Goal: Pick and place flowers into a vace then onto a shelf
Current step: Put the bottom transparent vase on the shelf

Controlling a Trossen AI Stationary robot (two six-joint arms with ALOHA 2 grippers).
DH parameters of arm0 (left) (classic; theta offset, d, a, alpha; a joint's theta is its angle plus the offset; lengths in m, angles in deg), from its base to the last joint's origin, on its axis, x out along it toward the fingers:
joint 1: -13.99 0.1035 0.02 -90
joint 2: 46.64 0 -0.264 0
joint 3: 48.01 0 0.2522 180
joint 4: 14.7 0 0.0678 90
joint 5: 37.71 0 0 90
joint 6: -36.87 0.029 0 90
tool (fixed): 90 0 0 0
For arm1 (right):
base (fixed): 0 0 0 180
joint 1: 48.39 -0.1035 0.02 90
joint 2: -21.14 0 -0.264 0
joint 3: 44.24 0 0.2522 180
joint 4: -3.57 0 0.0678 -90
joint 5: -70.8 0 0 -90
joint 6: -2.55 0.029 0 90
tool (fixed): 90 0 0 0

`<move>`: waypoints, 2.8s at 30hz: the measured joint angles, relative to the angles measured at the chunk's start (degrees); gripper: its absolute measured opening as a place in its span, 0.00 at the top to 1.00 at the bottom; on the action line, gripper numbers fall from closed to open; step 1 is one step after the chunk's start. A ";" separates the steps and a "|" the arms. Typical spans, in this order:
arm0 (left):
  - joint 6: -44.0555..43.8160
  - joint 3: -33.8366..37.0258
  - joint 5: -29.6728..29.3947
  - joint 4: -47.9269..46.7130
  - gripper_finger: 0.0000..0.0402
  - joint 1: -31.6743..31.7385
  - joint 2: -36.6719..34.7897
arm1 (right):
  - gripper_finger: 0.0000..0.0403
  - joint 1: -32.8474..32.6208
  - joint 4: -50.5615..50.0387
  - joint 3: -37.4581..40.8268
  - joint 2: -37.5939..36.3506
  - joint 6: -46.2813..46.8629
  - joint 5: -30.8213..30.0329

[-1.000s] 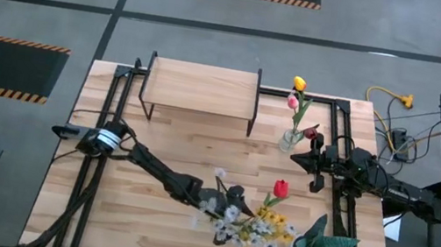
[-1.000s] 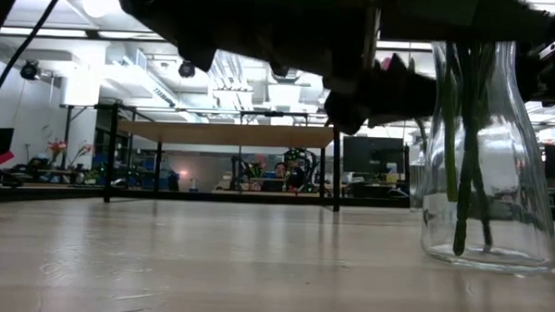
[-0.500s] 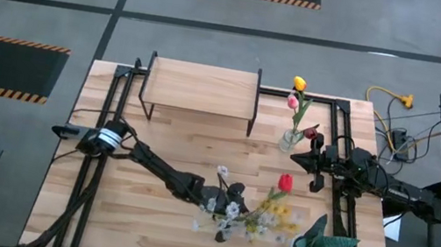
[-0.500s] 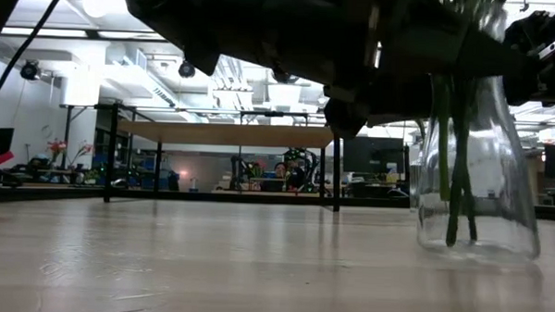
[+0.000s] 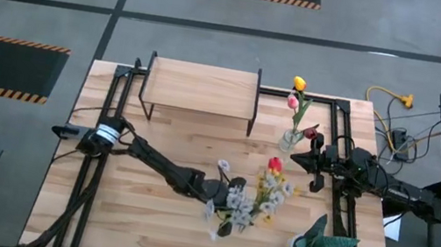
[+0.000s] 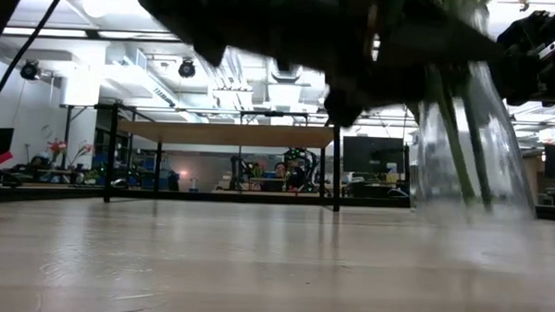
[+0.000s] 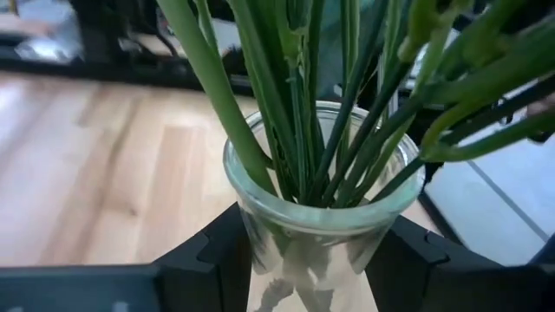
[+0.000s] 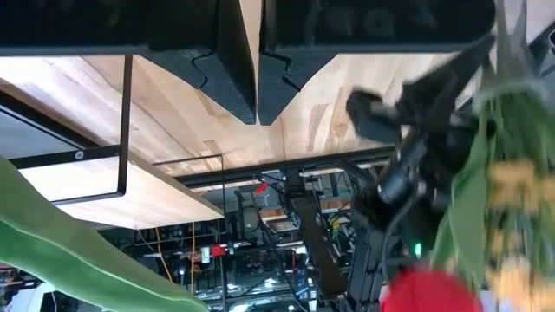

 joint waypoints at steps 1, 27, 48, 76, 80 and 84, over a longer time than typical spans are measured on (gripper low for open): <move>0.26 0.00 -0.01 -1.25 0.61 0.31 -1.37 | 0.98 0.00 0.01 0.00 0.00 0.04 -0.01; 12.97 14.34 -23.03 -35.08 0.61 29.98 -50.37 | 0.98 0.00 0.03 0.00 0.00 0.68 0.02; 14.01 32.36 -24.20 -26.68 0.61 49.38 -60.33 | 0.98 0.00 0.02 0.00 0.02 0.68 0.02; 8.41 30.15 -23.92 -34.13 0.46 51.76 -58.57 | 0.98 0.00 0.02 0.00 0.02 0.70 0.04; 8.42 30.16 -23.94 -34.19 0.26 51.77 -58.57 | 0.98 0.00 0.02 0.00 0.00 2.97 0.06; 8.43 30.16 -23.94 -35.85 0.16 51.74 -59.04 | 0.98 0.00 0.00 0.00 0.00 3.50 0.20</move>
